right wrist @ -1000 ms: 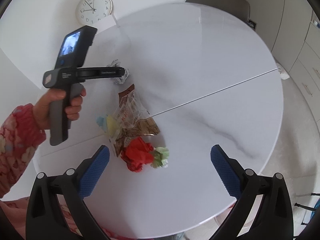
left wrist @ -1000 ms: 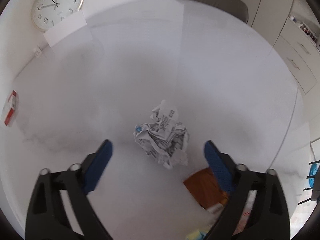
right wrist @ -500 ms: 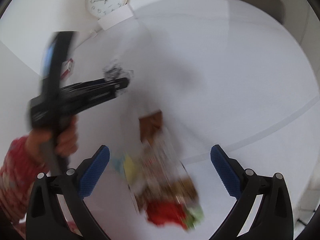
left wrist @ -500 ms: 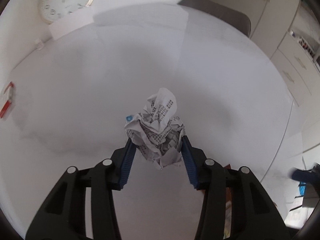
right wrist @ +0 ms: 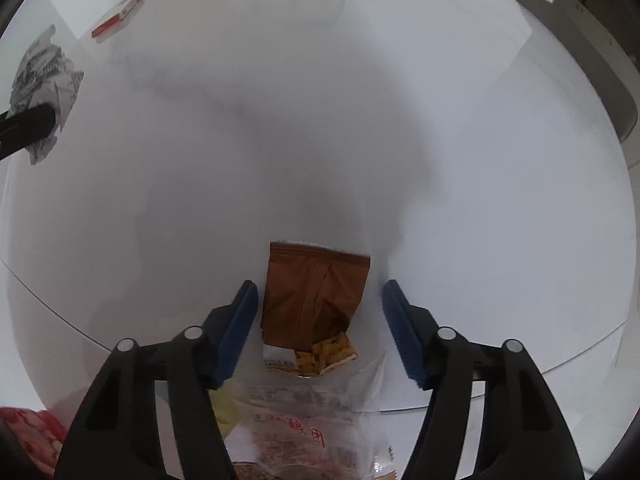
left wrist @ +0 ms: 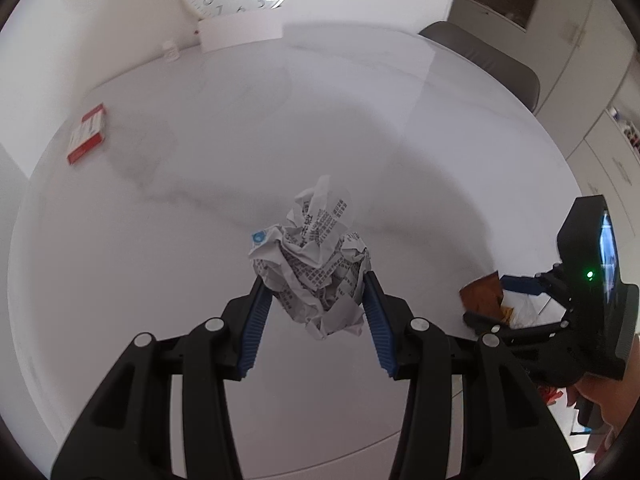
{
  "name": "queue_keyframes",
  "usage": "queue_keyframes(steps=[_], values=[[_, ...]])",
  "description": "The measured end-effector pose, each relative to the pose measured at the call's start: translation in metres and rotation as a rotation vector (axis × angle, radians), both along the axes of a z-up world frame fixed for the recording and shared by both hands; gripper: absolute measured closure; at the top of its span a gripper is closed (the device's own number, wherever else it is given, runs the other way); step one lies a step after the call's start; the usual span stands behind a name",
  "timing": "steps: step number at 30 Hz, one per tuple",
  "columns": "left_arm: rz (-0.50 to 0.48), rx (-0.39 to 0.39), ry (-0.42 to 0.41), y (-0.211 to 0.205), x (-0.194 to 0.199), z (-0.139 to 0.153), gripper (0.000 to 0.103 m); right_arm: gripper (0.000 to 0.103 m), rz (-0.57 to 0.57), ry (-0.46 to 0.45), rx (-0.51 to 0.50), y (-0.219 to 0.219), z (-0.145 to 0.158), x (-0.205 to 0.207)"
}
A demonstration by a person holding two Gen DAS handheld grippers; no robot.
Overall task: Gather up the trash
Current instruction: 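Hold the white paper in the left gripper while the right grasps the brown wrapper, then drop the brown wrapper and white paper into the wastebasket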
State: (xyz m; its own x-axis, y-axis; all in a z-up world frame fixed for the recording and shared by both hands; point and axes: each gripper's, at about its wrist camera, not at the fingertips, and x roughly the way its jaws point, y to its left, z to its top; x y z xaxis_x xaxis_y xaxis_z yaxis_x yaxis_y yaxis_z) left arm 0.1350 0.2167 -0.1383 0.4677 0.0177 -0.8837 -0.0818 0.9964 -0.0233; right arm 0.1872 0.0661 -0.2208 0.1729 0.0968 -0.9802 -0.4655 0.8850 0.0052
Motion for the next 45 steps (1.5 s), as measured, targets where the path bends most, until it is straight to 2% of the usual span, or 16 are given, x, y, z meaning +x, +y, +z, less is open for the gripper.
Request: queue_keyframes(steps=[2, 5, 8, 14, 20, 22, 25, 28, 32, 36, 40, 42, 44, 45], values=[[0.009, 0.006, 0.002, 0.003, -0.002, -0.002, 0.057, 0.054, 0.016, 0.001, -0.002, 0.002, 0.002, 0.0], [0.016, 0.005, 0.002, 0.007, -0.005, -0.002, 0.057, 0.059, 0.025, -0.001, -0.001, 0.003, 0.004, 0.0], [0.015, 0.004, -0.006, 0.004, -0.006, 0.002, 0.057, 0.066, -0.007, 0.02, 0.078, -0.002, 0.008, 0.003], [-0.022, 0.02, -0.039, -0.011, -0.014, 0.021, 0.057, 0.067, -0.109, -0.012, 0.247, -0.027, 0.034, 0.012], [-0.112, 0.013, -0.075, -0.05, -0.028, 0.05, 0.057, 0.067, -0.221, -0.113, 0.4, -0.08, 0.088, -0.002], [-0.175, 0.002, -0.092, -0.074, -0.038, 0.06, 0.057, 0.067, -0.263, -0.153, 0.426, -0.108, 0.109, -0.028], [-0.275, -0.034, -0.104, -0.113, -0.054, 0.07, 0.057, 0.066, -0.321, -0.201, 0.407, -0.156, 0.131, -0.072], [-0.389, -0.086, -0.096, -0.159, -0.074, 0.073, 0.057, 0.065, -0.419, -0.214, 0.364, -0.213, 0.134, -0.127], [-0.528, -0.131, -0.064, -0.216, -0.099, 0.07, 0.057, 0.064, -0.594, -0.169, 0.319, -0.281, 0.109, -0.203], [-0.671, -0.165, -0.013, -0.276, -0.124, 0.063, 0.057, 0.064, -0.815, -0.057, 0.334, -0.332, 0.042, -0.26], [-0.793, -0.143, 0.039, -0.326, -0.149, 0.053, 0.057, 0.062, -0.933, 0.034, 0.329, -0.368, -0.017, -0.294], [-0.84, -0.119, 0.052, -0.347, -0.158, 0.05, 0.057, 0.056, -0.971, 0.08, 0.328, -0.381, -0.043, -0.308], [-0.876, -0.097, 0.063, -0.366, -0.165, 0.045, 0.057, 0.036, -0.998, 0.105, 0.323, -0.389, -0.058, -0.316], [-0.896, -0.09, 0.077, -0.377, -0.169, 0.042, 0.057, 0.033, -1.011, 0.114, 0.325, -0.391, -0.061, -0.318]])
